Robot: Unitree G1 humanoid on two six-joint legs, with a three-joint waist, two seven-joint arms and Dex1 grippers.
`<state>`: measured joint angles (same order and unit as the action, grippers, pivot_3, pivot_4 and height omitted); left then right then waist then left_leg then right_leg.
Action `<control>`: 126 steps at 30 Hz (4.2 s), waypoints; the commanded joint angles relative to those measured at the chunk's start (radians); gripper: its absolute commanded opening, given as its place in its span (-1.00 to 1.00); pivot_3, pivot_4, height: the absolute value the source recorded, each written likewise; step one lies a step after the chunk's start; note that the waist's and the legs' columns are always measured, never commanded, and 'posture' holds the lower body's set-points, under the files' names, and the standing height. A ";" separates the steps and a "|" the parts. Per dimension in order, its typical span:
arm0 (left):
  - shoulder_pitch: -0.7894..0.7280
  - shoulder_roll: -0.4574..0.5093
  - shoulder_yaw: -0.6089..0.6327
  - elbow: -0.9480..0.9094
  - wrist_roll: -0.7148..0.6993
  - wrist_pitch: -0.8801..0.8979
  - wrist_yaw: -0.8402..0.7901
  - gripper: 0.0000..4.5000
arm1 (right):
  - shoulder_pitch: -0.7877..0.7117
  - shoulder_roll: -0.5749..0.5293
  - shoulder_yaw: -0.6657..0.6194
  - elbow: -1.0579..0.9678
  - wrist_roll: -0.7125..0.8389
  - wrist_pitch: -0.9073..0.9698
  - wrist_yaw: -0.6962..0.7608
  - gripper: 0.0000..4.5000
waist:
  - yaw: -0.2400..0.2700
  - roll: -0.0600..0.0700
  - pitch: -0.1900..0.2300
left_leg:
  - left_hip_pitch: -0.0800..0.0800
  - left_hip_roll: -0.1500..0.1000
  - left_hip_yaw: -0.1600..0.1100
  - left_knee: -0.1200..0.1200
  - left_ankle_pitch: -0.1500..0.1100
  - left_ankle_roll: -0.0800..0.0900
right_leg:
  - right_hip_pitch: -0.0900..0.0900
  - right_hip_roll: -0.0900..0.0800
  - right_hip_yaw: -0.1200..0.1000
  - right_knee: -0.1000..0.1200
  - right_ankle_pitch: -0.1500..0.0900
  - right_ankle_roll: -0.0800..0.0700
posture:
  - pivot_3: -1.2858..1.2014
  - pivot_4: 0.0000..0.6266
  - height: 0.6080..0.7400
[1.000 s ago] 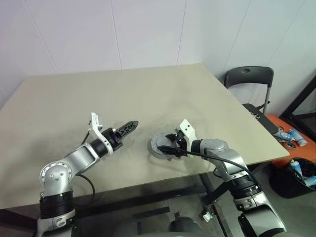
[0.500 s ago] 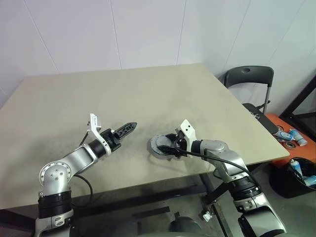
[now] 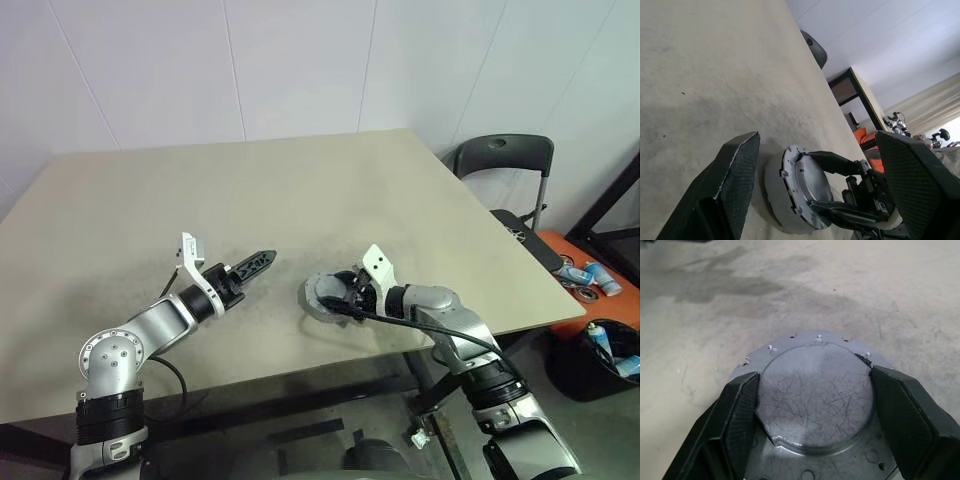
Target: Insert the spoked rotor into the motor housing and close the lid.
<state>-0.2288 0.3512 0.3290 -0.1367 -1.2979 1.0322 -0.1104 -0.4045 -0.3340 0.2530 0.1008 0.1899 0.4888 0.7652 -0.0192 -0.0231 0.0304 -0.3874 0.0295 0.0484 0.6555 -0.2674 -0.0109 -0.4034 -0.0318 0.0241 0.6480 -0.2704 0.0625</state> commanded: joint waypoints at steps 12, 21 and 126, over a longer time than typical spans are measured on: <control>-0.169 -0.009 -0.111 0.065 0.147 -0.015 -0.100 0.74 | -0.002 -0.023 0.060 0.216 -0.093 -0.041 -0.013 0.40 | -0.003 -0.002 -0.001 | 0.022 0.000 -0.001 -0.004 -0.002 -0.004 | 0.016 -0.001 0.000 -0.008 0.000 -0.001 | 0.03 -1.00 1.00; -0.299 0.007 -0.293 0.147 0.331 -0.002 -0.292 0.74 | -0.004 -0.055 0.058 0.240 -0.110 -0.047 0.009 0.40 | -0.002 0.003 -0.005 | 0.019 0.000 0.000 -0.007 -0.002 -0.004 | 0.015 -0.003 0.001 -0.012 0.001 -0.002 | 0.03 -1.00 1.00; -0.164 -0.069 -0.443 0.239 0.744 -0.018 -0.470 -1.00 | -0.027 0.107 -0.712 -0.004 0.545 1.085 -0.269 0.99 | 0.022 0.020 -0.015 | -0.005 -0.004 0.000 -0.025 -0.001 0.002 | -0.004 -0.033 -0.031 -0.027 0.002 -0.003 | 0.03 -1.00 1.00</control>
<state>-0.4278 0.2713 -0.0868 0.0557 -0.6044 0.9765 -0.6167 -0.4052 -0.2306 -0.4393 0.0943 0.7456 1.5916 0.5208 0.0031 -0.0034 0.0151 -0.3920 0.0252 0.0486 0.6313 -0.2686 -0.0093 -0.4073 -0.0644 -0.0068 0.6210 -0.2687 0.0598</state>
